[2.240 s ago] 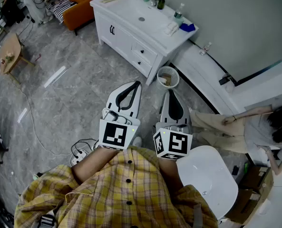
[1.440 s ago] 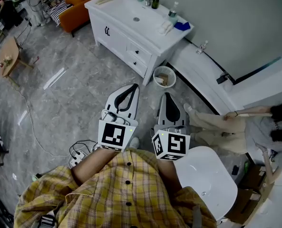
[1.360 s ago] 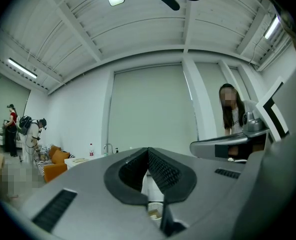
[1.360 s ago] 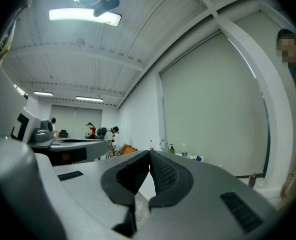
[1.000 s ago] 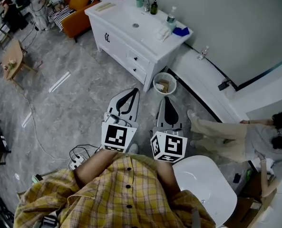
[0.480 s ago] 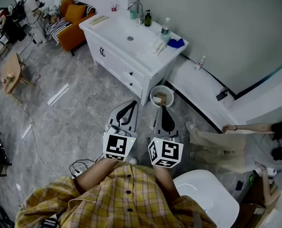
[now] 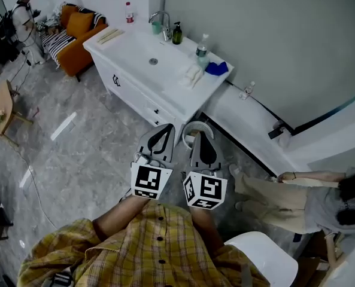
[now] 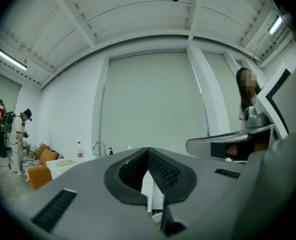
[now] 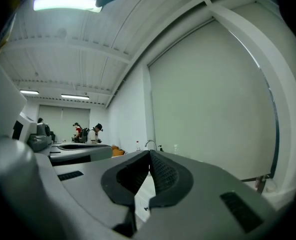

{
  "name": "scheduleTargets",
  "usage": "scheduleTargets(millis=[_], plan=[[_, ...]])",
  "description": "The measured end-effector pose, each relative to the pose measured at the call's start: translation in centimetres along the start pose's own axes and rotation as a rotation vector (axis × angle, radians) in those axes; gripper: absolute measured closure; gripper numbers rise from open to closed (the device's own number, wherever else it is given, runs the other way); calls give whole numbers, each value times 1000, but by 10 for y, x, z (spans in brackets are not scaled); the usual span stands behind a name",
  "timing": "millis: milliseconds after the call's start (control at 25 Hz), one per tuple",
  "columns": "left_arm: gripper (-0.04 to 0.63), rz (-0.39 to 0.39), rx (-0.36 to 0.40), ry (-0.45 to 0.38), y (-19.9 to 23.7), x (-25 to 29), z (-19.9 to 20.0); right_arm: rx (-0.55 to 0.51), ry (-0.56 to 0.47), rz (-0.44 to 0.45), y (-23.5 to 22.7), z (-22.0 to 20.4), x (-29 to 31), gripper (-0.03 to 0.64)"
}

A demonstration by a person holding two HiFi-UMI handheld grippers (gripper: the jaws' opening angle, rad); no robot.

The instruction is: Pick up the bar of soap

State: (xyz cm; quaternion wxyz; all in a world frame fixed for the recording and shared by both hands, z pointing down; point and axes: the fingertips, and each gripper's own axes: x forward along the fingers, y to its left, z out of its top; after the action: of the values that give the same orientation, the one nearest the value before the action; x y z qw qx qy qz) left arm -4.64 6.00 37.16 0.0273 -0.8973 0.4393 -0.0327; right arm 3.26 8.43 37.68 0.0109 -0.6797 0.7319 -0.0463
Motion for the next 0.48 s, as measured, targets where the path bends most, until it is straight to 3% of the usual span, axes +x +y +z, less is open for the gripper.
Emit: scheduleTargets(millis=[240,480], plan=[[583,-28,-7,24,59,74,-1,-3,18,-26,-6,10,97,598],[583,-106,-6,43,93,137,0,14,44,-99,-19,14,164,598]])
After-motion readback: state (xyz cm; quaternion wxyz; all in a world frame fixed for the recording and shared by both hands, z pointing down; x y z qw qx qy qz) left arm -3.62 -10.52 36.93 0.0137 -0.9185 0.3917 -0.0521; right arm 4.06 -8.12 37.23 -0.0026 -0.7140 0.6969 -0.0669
